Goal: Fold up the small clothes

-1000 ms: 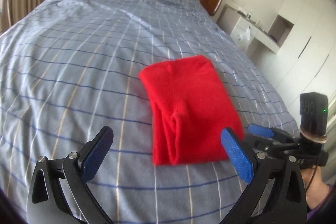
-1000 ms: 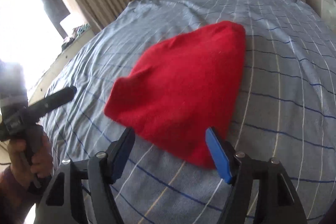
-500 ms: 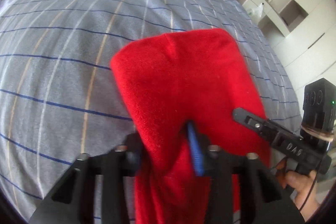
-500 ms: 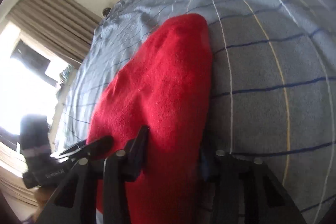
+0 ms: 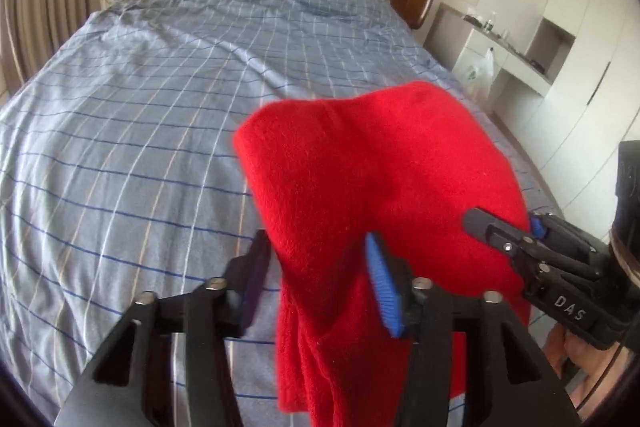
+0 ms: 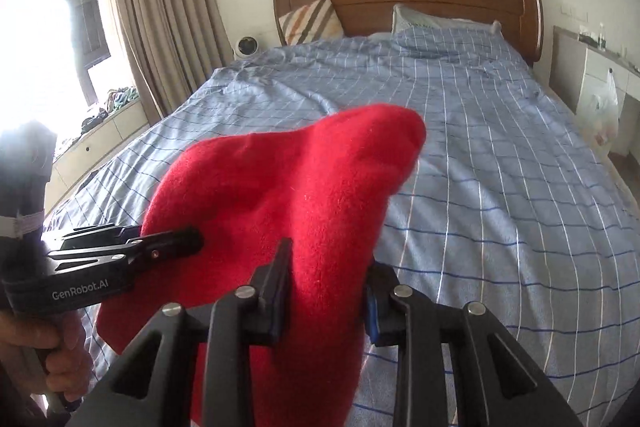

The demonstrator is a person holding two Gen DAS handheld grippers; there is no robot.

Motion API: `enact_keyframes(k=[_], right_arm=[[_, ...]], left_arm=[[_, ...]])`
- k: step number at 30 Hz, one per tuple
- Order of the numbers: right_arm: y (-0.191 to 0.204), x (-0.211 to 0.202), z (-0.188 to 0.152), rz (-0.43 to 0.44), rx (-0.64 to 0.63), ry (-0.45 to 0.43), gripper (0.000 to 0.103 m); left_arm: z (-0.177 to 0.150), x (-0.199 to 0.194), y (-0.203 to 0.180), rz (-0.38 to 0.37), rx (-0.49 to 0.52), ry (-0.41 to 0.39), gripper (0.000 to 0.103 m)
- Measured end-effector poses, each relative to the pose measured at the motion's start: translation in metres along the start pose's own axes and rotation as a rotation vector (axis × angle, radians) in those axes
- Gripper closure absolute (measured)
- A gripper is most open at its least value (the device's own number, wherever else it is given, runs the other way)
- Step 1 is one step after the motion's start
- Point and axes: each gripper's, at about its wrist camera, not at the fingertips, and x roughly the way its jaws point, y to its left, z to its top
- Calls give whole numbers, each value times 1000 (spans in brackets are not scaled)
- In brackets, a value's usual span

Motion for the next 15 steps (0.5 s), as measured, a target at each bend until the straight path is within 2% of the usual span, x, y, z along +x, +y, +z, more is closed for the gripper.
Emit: enact_keyframes(k=[1, 3, 6, 9, 10, 15], right_arm=[[-4, 4, -5, -14, 17, 32, 38], [-16, 4, -25, -60, 38, 71, 23], [-28, -12, -62, -120, 37, 120, 21], [-27, -40, -95, -162, 48, 150, 19], [-25, -52, -104, -156, 55, 150, 17], [13, -130, -136, -166, -3, 120, 11]], left_arm=[[-9, 3, 3, 46, -2, 2, 20], [-31, 2, 10, 106, 0, -7, 18], [-61, -16, 15, 176, -1, -38, 16], [-88, -48, 5, 240, 18, -90, 3], [-96, -61, -1, 268, 37, -109, 3], [-128, -127, -26, 350, 110, -136, 1]])
